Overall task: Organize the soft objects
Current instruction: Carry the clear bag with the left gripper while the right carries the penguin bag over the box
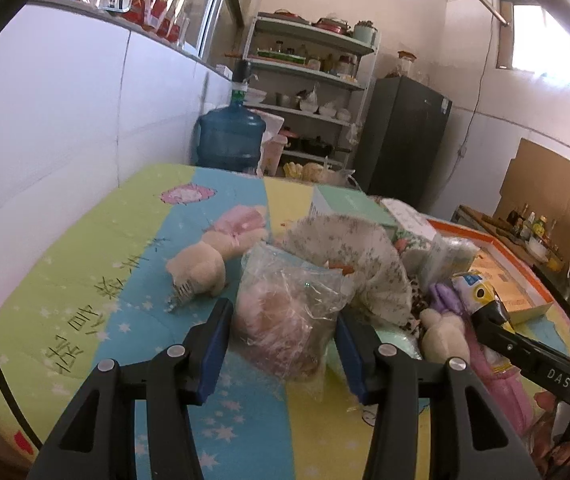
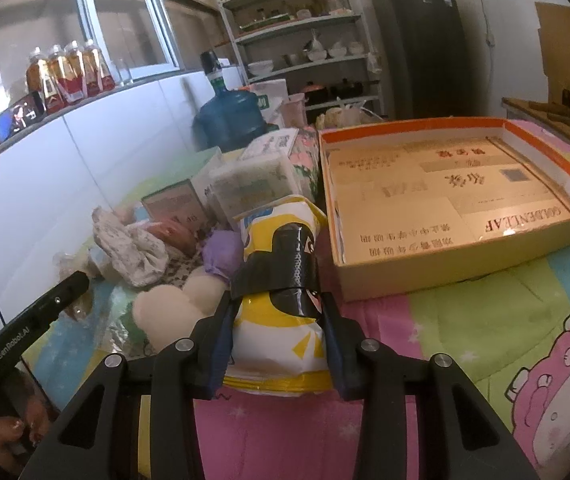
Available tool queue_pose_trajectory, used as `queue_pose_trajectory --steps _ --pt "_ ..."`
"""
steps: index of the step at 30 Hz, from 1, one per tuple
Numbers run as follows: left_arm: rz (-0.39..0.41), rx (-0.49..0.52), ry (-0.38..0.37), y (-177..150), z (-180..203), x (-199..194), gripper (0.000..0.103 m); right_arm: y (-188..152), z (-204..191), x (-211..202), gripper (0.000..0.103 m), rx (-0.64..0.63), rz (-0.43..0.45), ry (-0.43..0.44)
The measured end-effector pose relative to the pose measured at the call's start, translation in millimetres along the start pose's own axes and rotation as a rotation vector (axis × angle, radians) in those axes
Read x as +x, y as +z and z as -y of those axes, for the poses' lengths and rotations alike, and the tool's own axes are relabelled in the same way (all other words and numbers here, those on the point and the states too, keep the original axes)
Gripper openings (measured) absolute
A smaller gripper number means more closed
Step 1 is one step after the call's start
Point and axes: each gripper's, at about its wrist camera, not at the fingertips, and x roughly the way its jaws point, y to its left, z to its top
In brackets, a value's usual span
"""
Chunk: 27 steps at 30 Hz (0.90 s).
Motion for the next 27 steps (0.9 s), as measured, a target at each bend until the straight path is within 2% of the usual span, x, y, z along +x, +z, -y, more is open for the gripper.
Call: queue_pose_trajectory --steps 6,14,22,27 --pt "0.048 0.024 0.003 8 8 -19 0.05 7 -4 -16 0.042 -0.014 0.044 0.004" --pt "0.063 0.056 -0.018 24 30 -26 0.05 26 0 -38 0.042 -0.023 0.108 0.007" --pt "0.082 0.113 -0.097 36 77 -27 0.05 49 17 -59 0.042 -0.042 0.183 -0.047" --pt "0.069 0.161 -0.187 40 120 -23 0.05 58 35 -75 0.042 -0.035 0.232 -0.102"
